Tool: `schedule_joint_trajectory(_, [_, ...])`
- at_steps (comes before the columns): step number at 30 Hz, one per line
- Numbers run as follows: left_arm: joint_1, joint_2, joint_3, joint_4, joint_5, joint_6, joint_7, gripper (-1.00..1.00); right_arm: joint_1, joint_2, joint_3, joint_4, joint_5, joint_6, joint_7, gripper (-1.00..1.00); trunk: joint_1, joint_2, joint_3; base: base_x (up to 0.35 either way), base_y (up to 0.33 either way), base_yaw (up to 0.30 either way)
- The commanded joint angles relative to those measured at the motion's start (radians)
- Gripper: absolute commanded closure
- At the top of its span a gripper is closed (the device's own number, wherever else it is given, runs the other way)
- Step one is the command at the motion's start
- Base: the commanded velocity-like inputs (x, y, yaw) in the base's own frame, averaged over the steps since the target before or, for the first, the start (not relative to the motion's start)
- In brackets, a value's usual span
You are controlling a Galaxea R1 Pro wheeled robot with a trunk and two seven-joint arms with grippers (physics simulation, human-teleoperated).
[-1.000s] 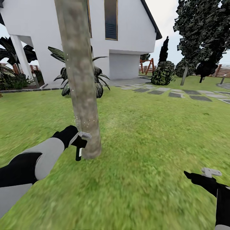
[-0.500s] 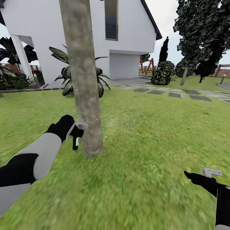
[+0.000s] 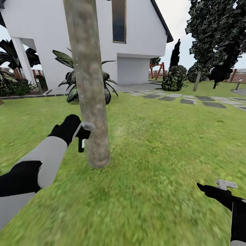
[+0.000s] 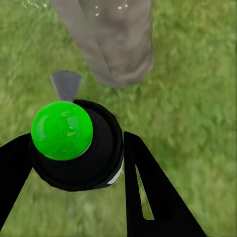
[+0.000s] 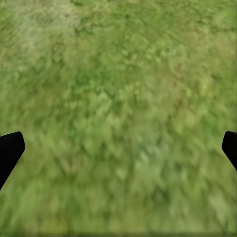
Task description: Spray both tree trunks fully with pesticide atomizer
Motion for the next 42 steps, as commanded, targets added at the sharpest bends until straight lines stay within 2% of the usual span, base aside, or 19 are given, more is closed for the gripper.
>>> schedule_joint_trajectory(1, [-0.008,0.000,0.000,0.000,-0.017,0.001,0.000,1.00,0.000,0.000,0.000,0.000,0.000,0.000,0.000,-1.00,0.000,0.000,0.000,0.000,0.000,0.000])
schedule_joint_trajectory(3, [-0.034,-0.001,0.001,0.000,-0.040,0.002,0.000,1.00,0.000,0.000,0.000,0.000,-0.001,0.000,0.000,-1.00,0.000,0.000,0.000,0.000,0.000,0.000])
schedule_joint_trajectory(5, [-0.060,-0.001,0.001,0.000,-0.045,0.002,0.000,1.00,0.000,0.000,0.000,0.000,-0.001,0.000,0.000,-1.00,0.000,0.000,0.000,0.000,0.000,0.000])
schedule_joint_trajectory(8, [-0.105,-0.007,0.000,0.002,-0.045,0.002,0.000,1.00,0.000,0.000,0.000,0.000,-0.001,0.000,0.000,-1.00,0.000,0.000,0.000,0.000,0.000,0.000])
schedule_joint_trajectory(13, [-0.136,-0.020,0.000,0.003,-0.045,0.004,0.000,1.00,0.000,0.000,0.000,0.000,-0.001,0.000,0.000,-1.00,0.000,0.000,0.000,0.000,0.000,0.000])
schedule_joint_trajectory(27, [-0.242,-0.020,0.001,0.006,-0.060,0.008,0.000,1.00,0.000,0.000,0.000,0.000,-0.001,0.000,0.000,-1.00,0.000,0.000,0.000,0.000,0.000,0.000])
schedule_joint_trajectory(34, [-0.315,-0.020,0.001,0.009,-0.060,0.008,0.000,1.00,0.000,0.000,0.000,0.000,-0.001,0.000,0.000,-1.00,0.000,0.000,0.000,0.000,0.000,0.000])
schedule_joint_trajectory(42, [-0.412,-0.020,0.001,0.060,-0.060,0.008,0.000,1.00,0.000,0.000,0.000,0.000,-0.001,0.000,0.000,-1.00,0.000,0.000,0.000,0.000,0.000,0.000])
